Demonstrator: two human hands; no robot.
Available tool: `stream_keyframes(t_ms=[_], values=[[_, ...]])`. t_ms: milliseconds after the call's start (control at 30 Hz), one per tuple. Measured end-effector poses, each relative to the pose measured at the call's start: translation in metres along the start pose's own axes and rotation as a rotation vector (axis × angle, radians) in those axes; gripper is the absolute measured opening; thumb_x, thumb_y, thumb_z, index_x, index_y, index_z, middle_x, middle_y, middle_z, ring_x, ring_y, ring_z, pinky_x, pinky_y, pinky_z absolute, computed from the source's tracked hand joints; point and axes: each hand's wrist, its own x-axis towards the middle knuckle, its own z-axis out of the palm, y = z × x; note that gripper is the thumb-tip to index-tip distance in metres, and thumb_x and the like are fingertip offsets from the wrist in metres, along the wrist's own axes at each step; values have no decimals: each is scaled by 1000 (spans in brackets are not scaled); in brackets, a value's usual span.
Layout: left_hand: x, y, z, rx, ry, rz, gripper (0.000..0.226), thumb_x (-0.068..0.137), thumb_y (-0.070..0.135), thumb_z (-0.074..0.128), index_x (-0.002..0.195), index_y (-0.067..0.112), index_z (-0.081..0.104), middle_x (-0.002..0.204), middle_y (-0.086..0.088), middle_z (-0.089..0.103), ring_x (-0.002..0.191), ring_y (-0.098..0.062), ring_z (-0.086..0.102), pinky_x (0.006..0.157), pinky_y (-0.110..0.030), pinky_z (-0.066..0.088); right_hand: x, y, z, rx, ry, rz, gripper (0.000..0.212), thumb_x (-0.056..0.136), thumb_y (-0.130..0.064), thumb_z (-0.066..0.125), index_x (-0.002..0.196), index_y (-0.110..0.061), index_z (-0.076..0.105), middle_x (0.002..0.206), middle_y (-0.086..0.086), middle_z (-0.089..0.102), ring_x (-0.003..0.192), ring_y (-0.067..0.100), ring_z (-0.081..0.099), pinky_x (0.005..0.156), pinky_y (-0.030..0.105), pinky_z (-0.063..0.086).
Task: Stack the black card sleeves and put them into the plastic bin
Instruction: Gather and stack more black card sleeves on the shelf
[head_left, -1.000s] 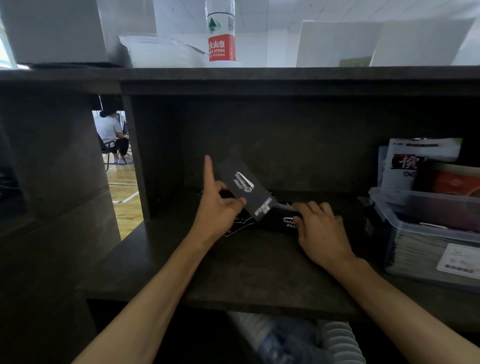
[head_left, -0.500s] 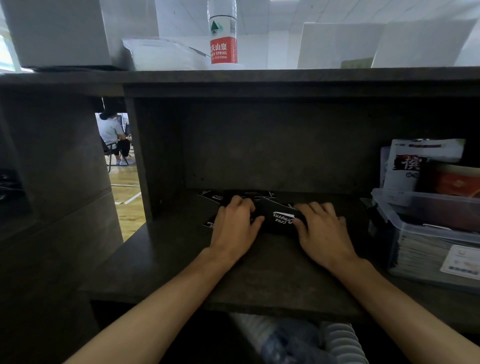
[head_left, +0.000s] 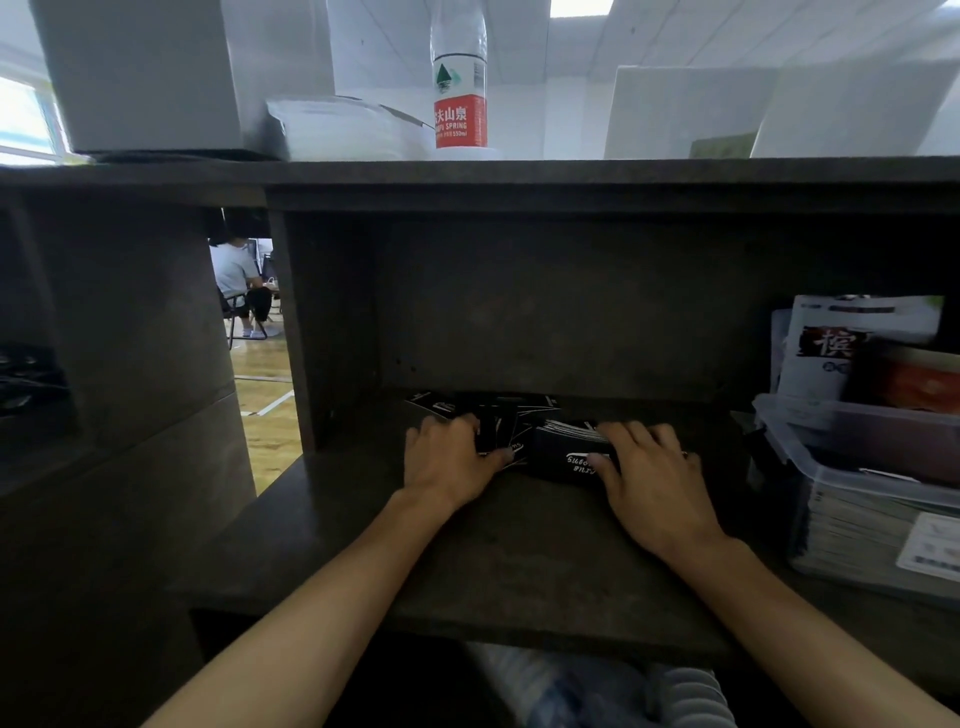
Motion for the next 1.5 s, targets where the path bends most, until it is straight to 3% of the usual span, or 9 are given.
stream_keyframes(t_ms=[267,400,500,633,767,867,1100,1333,1500], values=[[-11,5,-5,25,-2,120,59,88,34,64,139,20,40,104,-4,66,100,-22,63,96,-39,44,-1,0,-1,9,2,4,44,100,-49,39,141,-31,40,135,-6,49,124,17,39,100,47,42],[-17,11,-14,133,265,149,68,87,24,62,143,21,24,91,-2,66,84,-20,63,88,-38,47,-1,0,-1,2,2,8,44,100,-49,39,140,-31,40,133,-6,49,123,17,40,98,47,43],[-16,11,-23,-111,426,100,89,84,10,68,151,21,10,102,-2,66,88,-17,65,92,-39,48,0,-1,-1,-1,5,14,45,100,-49,39,141,-30,40,133,-5,49,123,18,40,99,47,43],[-19,10,-26,-470,308,67,104,85,2,67,154,32,-5,107,2,60,91,-10,61,90,-35,54,0,-1,-1,1,5,11,45,100,-49,40,141,-31,40,133,-5,49,123,18,40,99,47,43],[-17,5,-27,-265,368,48,84,86,4,64,153,23,17,133,-9,50,109,-23,59,95,-40,50,-1,-1,-1,-3,14,12,44,99,-48,41,140,-30,42,132,-4,51,122,19,42,97,46,45],[-15,-1,-30,33,421,58,50,86,8,63,134,14,48,127,-10,50,98,-23,60,90,-40,48,-1,-1,-2,1,16,11,44,100,-48,41,139,-29,42,131,-4,51,122,19,42,97,46,44],[-22,6,-14,232,240,145,24,88,19,60,112,22,62,110,-3,61,97,-20,61,92,-40,43,-2,-2,-4,11,4,14,45,100,-48,41,141,-29,40,135,-3,49,124,19,41,99,46,44],[-16,8,-19,-386,410,218,10,95,25,54,99,32,59,83,14,61,80,-3,60,75,-23,47,-2,-2,-4,12,8,11,45,100,-48,41,141,-29,41,135,-4,49,123,18,41,99,46,44],[-15,13,-18,-1137,164,123,79,88,3,67,141,45,26,109,11,68,92,-6,70,75,-21,58,-1,-2,-3,10,9,21,45,100,-47,42,141,-30,40,134,-4,49,123,18,40,99,46,43]])
